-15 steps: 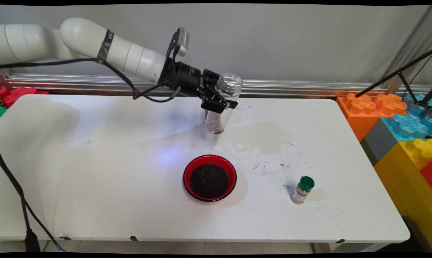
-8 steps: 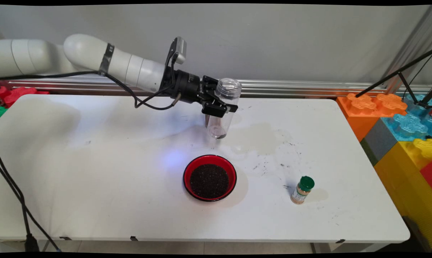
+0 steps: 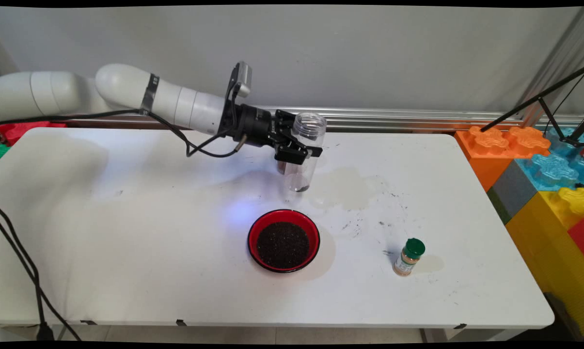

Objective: Place the picked object on the table

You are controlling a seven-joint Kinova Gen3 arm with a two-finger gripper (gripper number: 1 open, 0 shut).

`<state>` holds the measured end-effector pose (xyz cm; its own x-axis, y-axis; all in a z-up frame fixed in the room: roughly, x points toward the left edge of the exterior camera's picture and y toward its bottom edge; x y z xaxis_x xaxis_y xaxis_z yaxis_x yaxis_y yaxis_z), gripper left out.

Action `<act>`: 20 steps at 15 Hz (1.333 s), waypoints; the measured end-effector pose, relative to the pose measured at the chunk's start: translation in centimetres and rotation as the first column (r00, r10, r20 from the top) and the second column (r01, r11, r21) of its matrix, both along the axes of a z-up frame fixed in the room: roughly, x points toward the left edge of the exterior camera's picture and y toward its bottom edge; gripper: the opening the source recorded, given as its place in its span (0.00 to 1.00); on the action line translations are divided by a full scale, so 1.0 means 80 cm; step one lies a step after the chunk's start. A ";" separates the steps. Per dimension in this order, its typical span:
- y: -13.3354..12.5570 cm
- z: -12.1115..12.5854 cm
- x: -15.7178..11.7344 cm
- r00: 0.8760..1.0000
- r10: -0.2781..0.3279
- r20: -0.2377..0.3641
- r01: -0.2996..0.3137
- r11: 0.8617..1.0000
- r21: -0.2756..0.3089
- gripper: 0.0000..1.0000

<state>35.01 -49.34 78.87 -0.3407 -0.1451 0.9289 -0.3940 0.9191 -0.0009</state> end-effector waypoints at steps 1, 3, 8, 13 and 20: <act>-0.001 -0.007 0.000 1.000 -0.001 -0.003 0.001 1.000 0.003 0.00; -0.002 -0.020 0.001 1.000 0.000 -0.008 0.000 1.000 0.008 0.00; -0.007 -0.041 0.001 1.000 0.005 -0.019 -0.005 1.000 0.010 0.00; -0.010 -0.057 0.004 1.000 0.008 -0.031 -0.008 1.000 0.006 0.00; -0.013 -0.074 0.012 0.999 0.001 -0.048 -0.002 1.000 -0.005 0.00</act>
